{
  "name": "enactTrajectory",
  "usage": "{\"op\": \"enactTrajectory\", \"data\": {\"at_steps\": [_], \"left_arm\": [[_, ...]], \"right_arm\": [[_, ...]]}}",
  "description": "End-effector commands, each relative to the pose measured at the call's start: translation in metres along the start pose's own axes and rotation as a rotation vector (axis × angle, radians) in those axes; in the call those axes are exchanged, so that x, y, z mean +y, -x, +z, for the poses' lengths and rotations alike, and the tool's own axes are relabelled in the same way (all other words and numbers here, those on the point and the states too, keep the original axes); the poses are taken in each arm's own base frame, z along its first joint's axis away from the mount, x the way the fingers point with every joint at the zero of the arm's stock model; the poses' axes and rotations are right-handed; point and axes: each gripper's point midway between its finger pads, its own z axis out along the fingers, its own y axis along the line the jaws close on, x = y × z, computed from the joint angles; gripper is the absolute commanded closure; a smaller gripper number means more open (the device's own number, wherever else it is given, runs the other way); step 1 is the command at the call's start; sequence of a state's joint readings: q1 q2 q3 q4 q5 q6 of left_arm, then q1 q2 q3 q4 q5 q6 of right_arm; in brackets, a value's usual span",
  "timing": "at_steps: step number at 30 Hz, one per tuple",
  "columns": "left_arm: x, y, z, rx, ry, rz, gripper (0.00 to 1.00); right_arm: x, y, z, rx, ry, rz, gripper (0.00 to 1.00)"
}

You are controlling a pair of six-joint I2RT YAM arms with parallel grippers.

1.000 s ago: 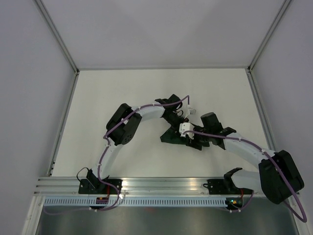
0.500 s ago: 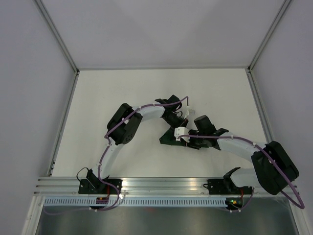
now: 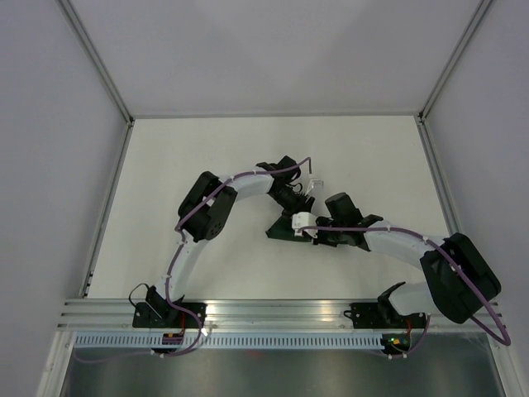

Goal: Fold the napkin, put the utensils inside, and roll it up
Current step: Roll the napkin at the center of the board.

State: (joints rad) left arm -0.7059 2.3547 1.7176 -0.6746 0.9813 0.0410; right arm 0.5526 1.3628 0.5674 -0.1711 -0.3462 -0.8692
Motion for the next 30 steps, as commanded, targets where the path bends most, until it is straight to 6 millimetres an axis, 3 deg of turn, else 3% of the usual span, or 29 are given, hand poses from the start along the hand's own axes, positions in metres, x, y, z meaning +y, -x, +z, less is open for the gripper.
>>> {"op": "enactTrajectory", "data": {"at_steps": [1, 7, 9, 11, 12, 13, 15, 16, 17, 18, 19, 21, 22, 23, 24, 25, 26, 27, 28, 29, 30], "left_arm": [[0.016, 0.017, -0.022, -0.060, 0.127, 0.017, 0.49], [0.023, 0.038, -0.052, -0.146, 0.249, 0.058, 0.49], [0.023, 0.055, -0.072, -0.234, 0.331, 0.057, 0.50], [0.027, 0.057, -0.086, -0.286, 0.376, 0.044, 0.51], [0.035, 0.073, -0.101, -0.368, 0.461, 0.064, 0.51], [0.029, 0.071, -0.113, -0.417, 0.487, 0.037, 0.52], [0.030, 0.090, -0.147, -0.576, 0.582, 0.019, 0.52], [0.021, 0.086, -0.162, -0.632, 0.613, 0.024, 0.53], [0.018, 0.087, -0.173, -0.680, 0.640, 0.027, 0.54], [0.017, 0.097, -0.192, -0.782, 0.705, 0.052, 0.54], [0.021, 0.081, -0.191, -0.803, 0.723, 0.029, 0.52], [-0.012, 0.094, -0.228, -1.005, 0.756, 0.123, 0.50], [-0.001, 0.072, -0.219, -1.004, 0.770, 0.113, 0.49], [-0.025, 0.072, -0.234, -1.090, 0.760, 0.171, 0.49], [-0.028, 0.067, -0.240, -1.139, 0.788, 0.193, 0.48], [-0.032, 0.057, -0.233, -1.173, 0.785, 0.240, 0.48], [-0.046, 0.053, -0.246, -1.235, 0.818, 0.275, 0.47], [-0.050, 0.048, -0.244, -1.229, 0.857, 0.338, 0.46], [-0.054, 0.042, -0.239, -1.233, 0.878, 0.383, 0.45], [-0.067, 0.041, -0.224, -1.214, 0.876, 0.441, 0.44], [-0.069, 0.038, -0.225, -1.196, 0.949, 0.496, 0.43]], "right_arm": [[0.015, -0.019, 0.002, 0.073, 0.055, 0.025, 0.91], [0.015, -0.017, 0.002, 0.083, 0.083, 0.029, 0.92], [0.016, -0.016, 0.002, 0.093, 0.108, 0.040, 0.94], [0.022, -0.017, 0.001, 0.102, 0.152, 0.052, 0.94], [0.024, -0.018, 0.002, 0.112, 0.174, 0.060, 0.94], [0.019, -0.015, 0.003, 0.107, 0.181, 0.063, 0.95], [0.027, -0.021, 0.003, 0.128, 0.250, 0.091, 0.95], [0.021, -0.016, 0.004, 0.122, 0.256, 0.094, 0.95], [0.029, -0.022, 0.006, 0.139, 0.311, 0.124, 0.95], [0.028, -0.022, 0.006, 0.140, 0.333, 0.128, 0.95], [0.018, -0.020, 0.006, 0.134, 0.332, 0.143, 0.95], [0.021, -0.027, 0.009, 0.157, 0.391, 0.184, 0.95], [0.009, -0.026, 0.010, 0.154, 0.382, 0.200, 0.95], [0.009, -0.028, 0.010, 0.170, 0.402, 0.221, 0.95], [0.011, -0.035, 0.015, 0.185, 0.435, 0.257, 0.95], [-0.002, -0.030, 0.017, 0.171, 0.433, 0.257, 0.95], [0.006, -0.037, 0.019, 0.199, 0.492, 0.298, 0.95], [0.003, -0.037, 0.019, 0.189, 0.512, 0.326, 0.95], [-0.009, -0.032, 0.021, 0.179, 0.513, 0.321, 0.95], [-0.001, -0.037, 0.022, 0.203, 0.566, 0.356, 0.95], [-0.005, -0.038, 0.023, 0.205, 0.575, 0.372, 0.96]]}}
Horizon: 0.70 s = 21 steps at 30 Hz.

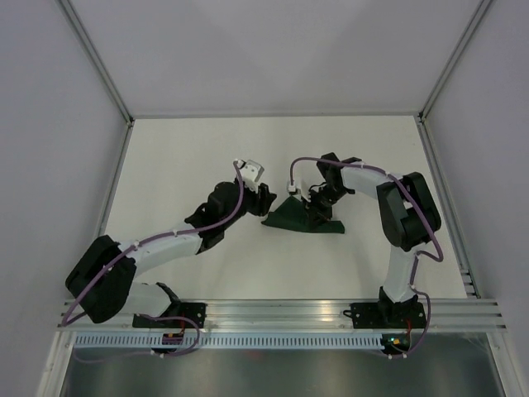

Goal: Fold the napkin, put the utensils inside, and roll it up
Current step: Roll the napkin at the center of the board.

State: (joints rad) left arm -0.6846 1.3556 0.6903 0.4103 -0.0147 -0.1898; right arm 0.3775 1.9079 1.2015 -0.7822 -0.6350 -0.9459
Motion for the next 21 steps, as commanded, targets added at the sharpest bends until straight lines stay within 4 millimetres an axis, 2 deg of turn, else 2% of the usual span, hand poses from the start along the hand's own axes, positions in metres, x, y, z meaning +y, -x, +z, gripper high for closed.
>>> {"op": "enactTrajectory", "data": {"at_steps": [1, 2, 3, 4, 9, 10, 12, 13, 15, 16, 19, 20, 21], "left_arm": [[-0.018, 0.041, -0.006, -0.211, 0.051, 0.187, 0.43], [-0.033, 0.038, -0.008, -0.213, 0.043, 0.253, 0.43], [-0.038, 0.030, -0.005, -0.196, 0.039, 0.341, 0.42], [-0.053, 0.024, -0.005, -0.191, 0.004, 0.382, 0.41], [-0.081, -0.009, 0.003, -0.160, -0.088, 0.631, 0.38], [-0.088, -0.025, 0.007, -0.129, -0.118, 0.669, 0.37], [-0.095, -0.041, 0.011, -0.092, -0.168, 0.752, 0.37], [-0.100, -0.059, 0.015, -0.063, -0.199, 0.790, 0.37], [-0.103, -0.067, 0.021, -0.062, -0.200, 0.869, 0.36], [-0.104, -0.081, 0.024, -0.040, -0.213, 0.899, 0.36], [-0.108, -0.081, 0.032, -0.072, -0.207, 0.953, 0.34], [-0.107, -0.089, 0.036, -0.058, -0.218, 0.982, 0.34], [-0.109, -0.089, 0.039, -0.071, -0.219, 0.994, 0.33]], "right_arm": [[0.002, -0.039, 0.012, 0.137, 0.114, 0.077, 0.95], [0.005, -0.045, 0.015, 0.158, 0.151, 0.105, 0.95], [-0.004, -0.040, 0.013, 0.151, 0.143, 0.103, 0.95], [-0.002, -0.041, 0.013, 0.158, 0.166, 0.121, 0.95], [-0.014, -0.046, 0.019, 0.182, 0.217, 0.173, 0.95], [-0.015, -0.047, 0.019, 0.182, 0.222, 0.182, 0.95], [-0.018, -0.049, 0.020, 0.186, 0.231, 0.200, 0.95], [-0.017, -0.051, 0.021, 0.192, 0.239, 0.205, 0.95], [-0.022, -0.050, 0.019, 0.188, 0.233, 0.209, 0.95], [-0.021, -0.051, 0.020, 0.192, 0.244, 0.216, 0.95], [-0.023, -0.051, 0.021, 0.194, 0.250, 0.224, 0.95], [-0.023, -0.051, 0.021, 0.195, 0.251, 0.225, 0.95], [-0.024, -0.051, 0.021, 0.195, 0.250, 0.226, 0.95]]}}
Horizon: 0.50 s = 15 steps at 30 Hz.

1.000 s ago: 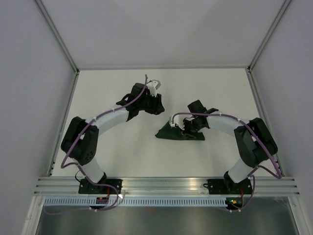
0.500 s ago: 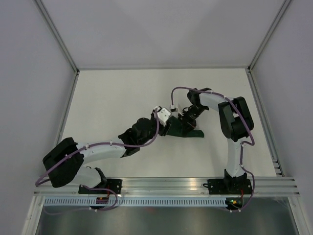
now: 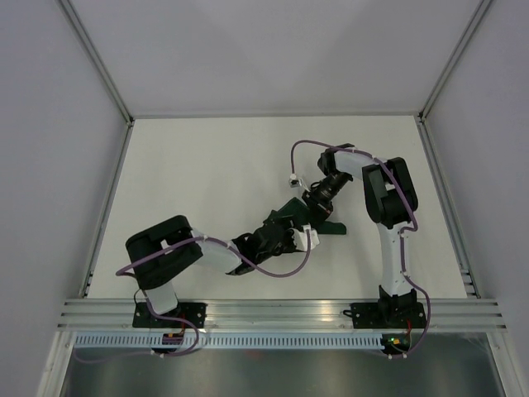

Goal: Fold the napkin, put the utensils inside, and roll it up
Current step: Roll the napkin at the center of the board.

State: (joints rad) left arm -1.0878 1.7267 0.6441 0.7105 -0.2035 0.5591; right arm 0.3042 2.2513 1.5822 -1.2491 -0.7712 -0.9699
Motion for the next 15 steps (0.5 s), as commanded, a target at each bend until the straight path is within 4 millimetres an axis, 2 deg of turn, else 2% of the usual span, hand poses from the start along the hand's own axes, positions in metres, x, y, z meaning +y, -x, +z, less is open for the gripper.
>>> {"op": "enactTrajectory", "data": {"at_steps": [1, 2, 6, 10, 13, 15], "left_arm": [[0.013, 0.025, 0.013, -0.104, 0.052, 0.139, 0.32], [0.008, 0.019, 0.017, -0.092, 0.033, 0.168, 0.32], [0.002, 0.019, 0.025, -0.101, 0.011, 0.206, 0.30], [-0.017, 0.009, 0.030, -0.069, -0.087, 0.230, 0.30], [-0.032, 0.006, 0.035, -0.052, -0.175, 0.224, 0.33], [-0.042, -0.003, 0.034, -0.009, -0.243, 0.215, 0.39]], "right_arm": [[-0.044, -0.035, 0.013, 0.152, -0.084, -0.057, 0.95], [-0.044, -0.035, 0.013, 0.152, -0.083, -0.056, 0.95], [-0.044, -0.036, 0.014, 0.156, -0.074, -0.045, 0.95], [-0.043, -0.036, 0.013, 0.156, -0.072, -0.043, 0.95], [-0.044, -0.035, 0.013, 0.152, -0.073, -0.043, 0.95], [-0.044, -0.035, 0.012, 0.152, -0.070, -0.039, 0.95]]}}
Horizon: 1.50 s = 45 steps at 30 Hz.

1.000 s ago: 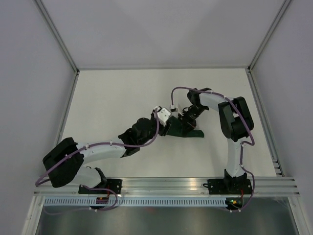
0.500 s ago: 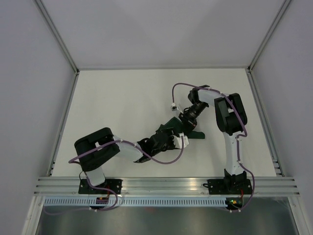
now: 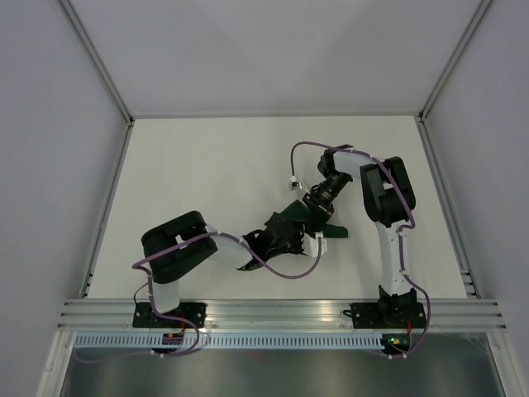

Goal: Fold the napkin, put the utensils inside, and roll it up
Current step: Roll the napkin at the center of the board.

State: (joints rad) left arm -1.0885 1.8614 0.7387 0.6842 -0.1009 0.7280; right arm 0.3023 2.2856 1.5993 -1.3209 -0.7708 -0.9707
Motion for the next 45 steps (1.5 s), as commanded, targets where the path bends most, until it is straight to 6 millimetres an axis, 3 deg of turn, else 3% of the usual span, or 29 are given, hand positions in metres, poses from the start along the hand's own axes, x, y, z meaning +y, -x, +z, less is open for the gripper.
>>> {"op": "enactTrajectory", "data": {"at_steps": [1, 2, 4, 10, 13, 17, 19, 25, 26, 33, 34, 36, 37, 38, 39, 40, 42, 43, 45], "left_arm": [[-0.029, 0.002, 0.007, -0.007, -0.181, 0.017, 0.41], [-0.032, -0.002, 0.008, 0.023, -0.210, 0.010, 0.49], [-0.042, -0.009, 0.008, 0.047, -0.257, -0.006, 0.56], [-0.054, -0.020, 0.009, 0.113, -0.329, -0.072, 0.64], [-0.059, -0.022, 0.007, 0.128, -0.358, -0.106, 0.84], [-0.068, -0.019, 0.004, 0.130, -0.419, -0.185, 0.92], [-0.070, -0.017, 0.002, 0.131, -0.450, -0.237, 0.94], [-0.078, -0.014, -0.003, 0.145, -0.520, -0.346, 0.94], [-0.081, -0.016, -0.005, 0.156, -0.532, -0.356, 0.94], [-0.080, -0.016, -0.010, 0.185, -0.588, -0.471, 0.94], [-0.077, -0.011, -0.008, 0.174, -0.597, -0.492, 0.94], [-0.079, -0.019, -0.012, 0.224, -0.623, -0.538, 0.94], [-0.074, -0.011, -0.009, 0.212, -0.636, -0.568, 0.94], [-0.074, -0.017, -0.009, 0.236, -0.651, -0.594, 0.94], [-0.074, -0.017, -0.008, 0.246, -0.661, -0.612, 0.94], [-0.071, -0.014, -0.009, 0.260, -0.681, -0.636, 0.94], [-0.074, -0.020, -0.007, 0.297, -0.705, -0.681, 0.94], [-0.072, -0.020, -0.007, 0.320, -0.721, -0.698, 0.94], [-0.075, -0.025, -0.006, 0.350, -0.747, -0.742, 0.94]], "right_arm": [[-0.053, -0.021, 0.008, 0.114, -0.127, -0.097, 0.95], [-0.053, -0.022, 0.007, 0.113, -0.128, -0.097, 0.95], [-0.053, -0.021, 0.008, 0.113, -0.126, -0.098, 0.96], [-0.052, -0.021, 0.007, 0.105, -0.121, -0.099, 0.96], [-0.049, -0.020, 0.005, 0.094, -0.119, -0.102, 0.93], [-0.039, -0.014, 0.000, 0.054, -0.120, -0.115, 0.63], [-0.030, -0.008, -0.006, 0.019, -0.131, -0.132, 0.54], [-0.015, 0.008, -0.035, -0.094, -0.248, -0.144, 0.41], [-0.017, 0.008, -0.042, -0.112, -0.271, -0.135, 0.02], [-0.026, 0.023, -0.105, -0.377, -0.497, -0.049, 0.02], [-0.030, 0.014, -0.114, -0.408, -0.515, -0.014, 0.02], [-0.030, 0.018, -0.134, -0.481, -0.578, -0.034, 0.02], [-0.032, 0.006, -0.137, -0.503, -0.591, 0.002, 0.02], [-0.031, 0.004, -0.139, -0.515, -0.608, -0.002, 0.03], [-0.026, 0.007, -0.151, -0.547, -0.655, -0.037, 0.03], [-0.023, 0.000, -0.143, -0.544, -0.653, -0.031, 0.03], [-0.010, 0.003, -0.155, -0.581, -0.725, -0.098, 0.05], [-0.005, -0.005, -0.146, -0.578, -0.719, -0.102, 0.07], [0.011, -0.002, -0.156, -0.608, -0.785, -0.200, 0.10]]}}
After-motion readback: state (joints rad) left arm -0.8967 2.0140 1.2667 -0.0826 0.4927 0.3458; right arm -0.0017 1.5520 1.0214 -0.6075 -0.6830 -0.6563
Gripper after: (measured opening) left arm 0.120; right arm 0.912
